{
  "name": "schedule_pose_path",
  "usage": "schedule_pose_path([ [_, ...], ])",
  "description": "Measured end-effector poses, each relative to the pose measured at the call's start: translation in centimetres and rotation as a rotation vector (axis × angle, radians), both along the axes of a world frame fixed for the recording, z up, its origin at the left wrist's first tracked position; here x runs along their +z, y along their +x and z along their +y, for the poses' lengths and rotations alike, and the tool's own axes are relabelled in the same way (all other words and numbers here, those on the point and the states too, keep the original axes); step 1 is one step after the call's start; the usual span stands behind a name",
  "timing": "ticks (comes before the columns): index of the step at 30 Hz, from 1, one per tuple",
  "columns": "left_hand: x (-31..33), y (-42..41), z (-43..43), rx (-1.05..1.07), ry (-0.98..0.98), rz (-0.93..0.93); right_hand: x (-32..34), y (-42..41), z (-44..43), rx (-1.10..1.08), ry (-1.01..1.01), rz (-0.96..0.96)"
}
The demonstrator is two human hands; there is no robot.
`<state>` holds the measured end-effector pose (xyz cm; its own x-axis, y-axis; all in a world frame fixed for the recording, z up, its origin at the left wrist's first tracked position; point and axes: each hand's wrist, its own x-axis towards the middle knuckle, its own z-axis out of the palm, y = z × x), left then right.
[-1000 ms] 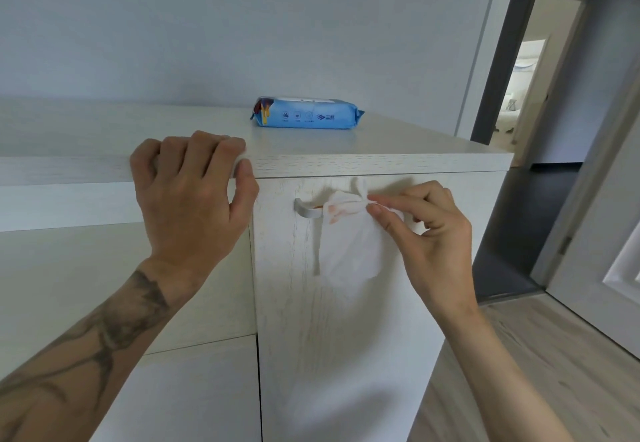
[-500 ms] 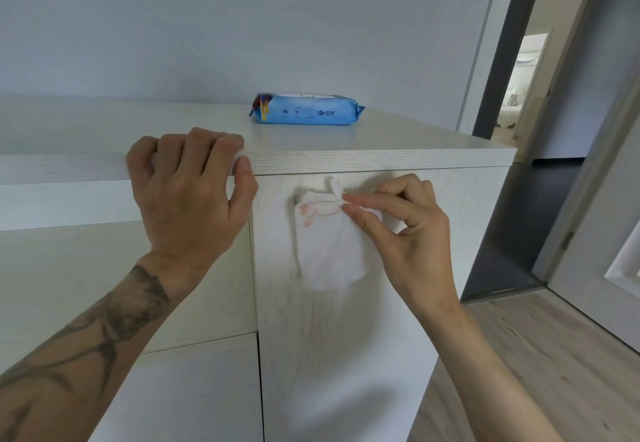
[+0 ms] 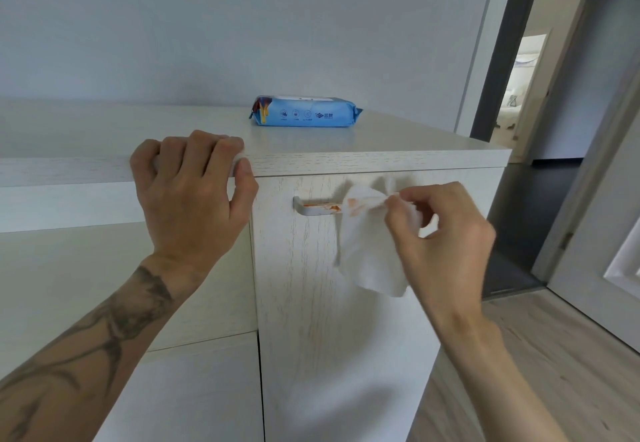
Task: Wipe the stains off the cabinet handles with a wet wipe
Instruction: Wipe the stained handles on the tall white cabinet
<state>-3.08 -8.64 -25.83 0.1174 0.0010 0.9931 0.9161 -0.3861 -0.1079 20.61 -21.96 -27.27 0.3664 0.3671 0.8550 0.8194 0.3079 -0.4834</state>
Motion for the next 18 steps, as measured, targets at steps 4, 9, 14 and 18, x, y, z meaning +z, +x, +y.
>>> schedule_pose_path([
  [4,0.0,-0.1,0.1,0.0,0.002,0.007,-0.3,-1.5,1.2,0.106,-0.035,0.096],
  [9,0.0,-0.1,0.1,-0.001,0.011,0.003,-0.3,-1.7,0.8,0.194,-0.038,0.158],
  [14,0.0,-0.1,0.2,0.003,0.016,0.006,-0.5,-1.2,0.5,0.318,-0.061,0.105],
  [18,-0.1,-0.2,0.3,0.015,0.018,0.008,-0.7,0.6,0.7,0.313,-0.098,0.008],
])
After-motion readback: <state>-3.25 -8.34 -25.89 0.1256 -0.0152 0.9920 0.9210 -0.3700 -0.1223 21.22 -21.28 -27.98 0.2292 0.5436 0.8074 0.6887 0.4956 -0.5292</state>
